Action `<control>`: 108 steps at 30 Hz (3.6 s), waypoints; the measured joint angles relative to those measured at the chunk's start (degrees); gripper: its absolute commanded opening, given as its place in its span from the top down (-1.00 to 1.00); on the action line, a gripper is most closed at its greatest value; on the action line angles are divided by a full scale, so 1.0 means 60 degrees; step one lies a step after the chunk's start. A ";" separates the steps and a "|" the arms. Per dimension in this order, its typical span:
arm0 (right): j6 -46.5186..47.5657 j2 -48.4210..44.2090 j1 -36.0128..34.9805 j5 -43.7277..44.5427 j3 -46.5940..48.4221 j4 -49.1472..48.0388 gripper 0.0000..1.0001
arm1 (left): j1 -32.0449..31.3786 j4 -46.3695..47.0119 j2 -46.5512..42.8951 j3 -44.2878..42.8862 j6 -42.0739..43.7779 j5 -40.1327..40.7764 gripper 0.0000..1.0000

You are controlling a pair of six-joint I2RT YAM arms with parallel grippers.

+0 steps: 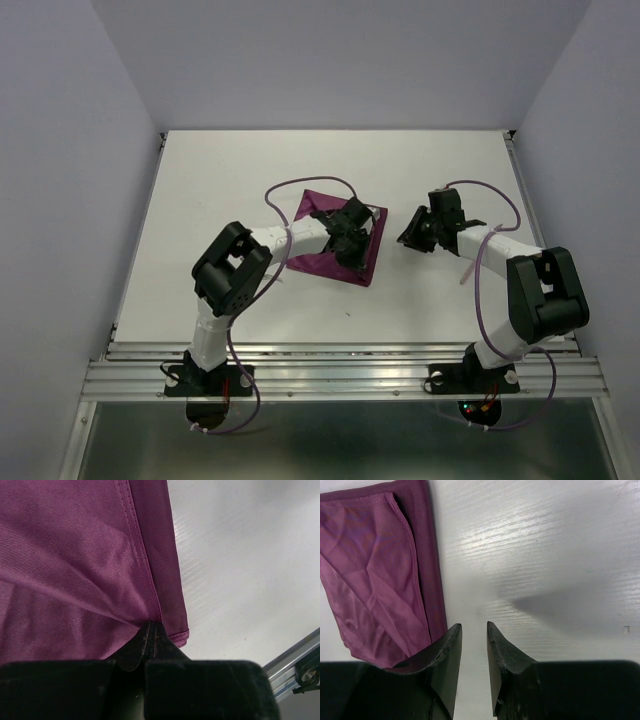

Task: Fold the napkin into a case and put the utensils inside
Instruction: Smooth out the upper triangle-folded napkin at the center of the board, then pick up the upper triangle-folded napkin from the center of the board.

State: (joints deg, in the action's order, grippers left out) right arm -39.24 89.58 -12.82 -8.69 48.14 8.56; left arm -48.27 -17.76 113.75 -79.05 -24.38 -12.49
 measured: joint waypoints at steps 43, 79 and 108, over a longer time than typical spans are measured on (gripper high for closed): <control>0.0820 0.4266 -0.0499 -0.0783 0.3814 -0.0954 0.98 | 0.0062 -0.0153 -0.1770 -0.0011 -0.0018 0.1093 1.00; -0.0943 0.1432 -0.0302 0.1453 0.0270 -0.1220 0.99 | -0.2091 0.1249 -0.1541 0.1198 0.2331 0.3191 -0.41; -0.0943 0.1432 -0.0302 0.1450 0.0270 -0.1220 0.99 | -0.2838 0.1286 -0.0404 0.1104 0.2710 0.4189 0.24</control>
State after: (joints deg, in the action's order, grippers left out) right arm -44.91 98.17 -14.63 0.01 49.76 1.23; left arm -65.30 -10.04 111.33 -72.42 -8.12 12.64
